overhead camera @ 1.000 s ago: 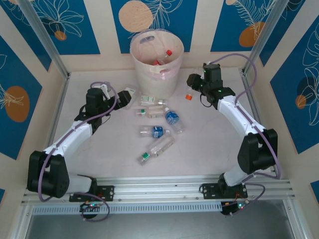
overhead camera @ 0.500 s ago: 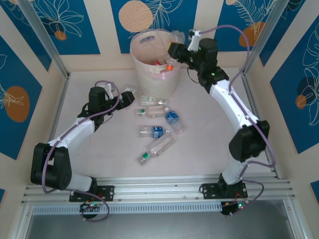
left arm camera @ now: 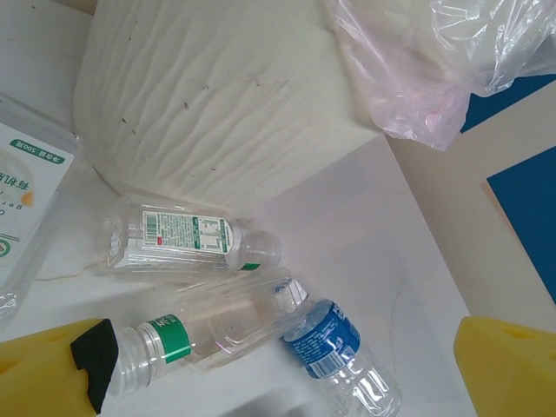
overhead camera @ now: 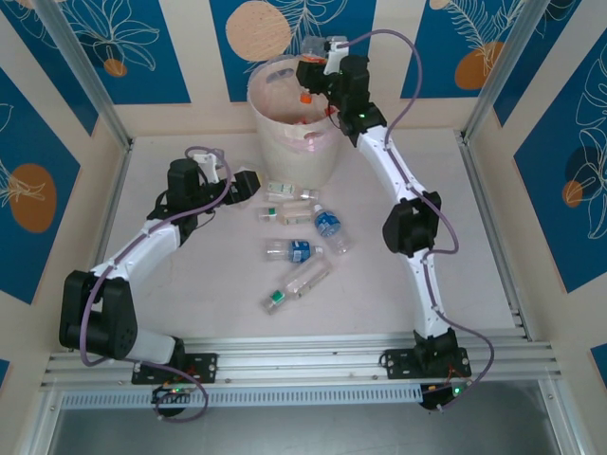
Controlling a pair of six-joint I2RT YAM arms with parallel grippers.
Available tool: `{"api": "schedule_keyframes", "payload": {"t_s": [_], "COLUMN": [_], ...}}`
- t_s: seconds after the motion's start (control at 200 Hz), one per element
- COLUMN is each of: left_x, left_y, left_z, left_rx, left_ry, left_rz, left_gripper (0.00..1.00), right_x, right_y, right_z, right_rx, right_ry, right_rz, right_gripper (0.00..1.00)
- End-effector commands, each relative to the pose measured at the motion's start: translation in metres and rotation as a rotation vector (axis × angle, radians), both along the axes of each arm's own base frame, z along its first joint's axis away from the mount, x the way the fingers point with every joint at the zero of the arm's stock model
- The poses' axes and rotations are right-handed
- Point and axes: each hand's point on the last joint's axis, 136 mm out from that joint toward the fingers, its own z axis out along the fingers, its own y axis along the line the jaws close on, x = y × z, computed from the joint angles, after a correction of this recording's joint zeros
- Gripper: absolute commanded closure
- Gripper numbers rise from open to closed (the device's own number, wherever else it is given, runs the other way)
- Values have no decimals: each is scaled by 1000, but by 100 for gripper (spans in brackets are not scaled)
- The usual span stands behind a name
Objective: Put the plastic bottles in the bin
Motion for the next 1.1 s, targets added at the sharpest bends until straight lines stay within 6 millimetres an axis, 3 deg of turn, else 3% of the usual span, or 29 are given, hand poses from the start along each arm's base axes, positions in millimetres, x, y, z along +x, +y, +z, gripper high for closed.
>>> {"api": "schedule_keyframes", "payload": {"t_s": [0.0, 0.08, 0.18, 0.505, 0.77, 0.975, 1.095], "left_x": [3, 3, 4, 10, 13, 19, 17], "left_y": [0, 0, 2, 7, 18, 45, 42], "left_z": [12, 12, 10, -5, -20, -42, -54], "left_rx": [10, 12, 24, 40, 99, 118, 60], "left_ry": [-48, -47, -43, 21, 87, 155, 214], "left_rz": [-29, -29, -17, 22, 80, 266, 293], "left_gripper": [0, 0, 0, 0, 0, 0, 0], "right_x": [9, 15, 11, -26, -72, -101, -122], "right_y": [8, 13, 11, 6, 3, -15, -26], "right_z": [12, -1, 2, 43, 73, 68, 59], "right_rx": [-212, -288, -291, -242, -189, -126, -92], "right_ry": [-266, -276, -242, -197, -149, -43, 24], "right_rz": [-44, -25, -15, 42, 97, 72, 64], "right_gripper": [42, 24, 17, 15, 11, 9, 7]}}
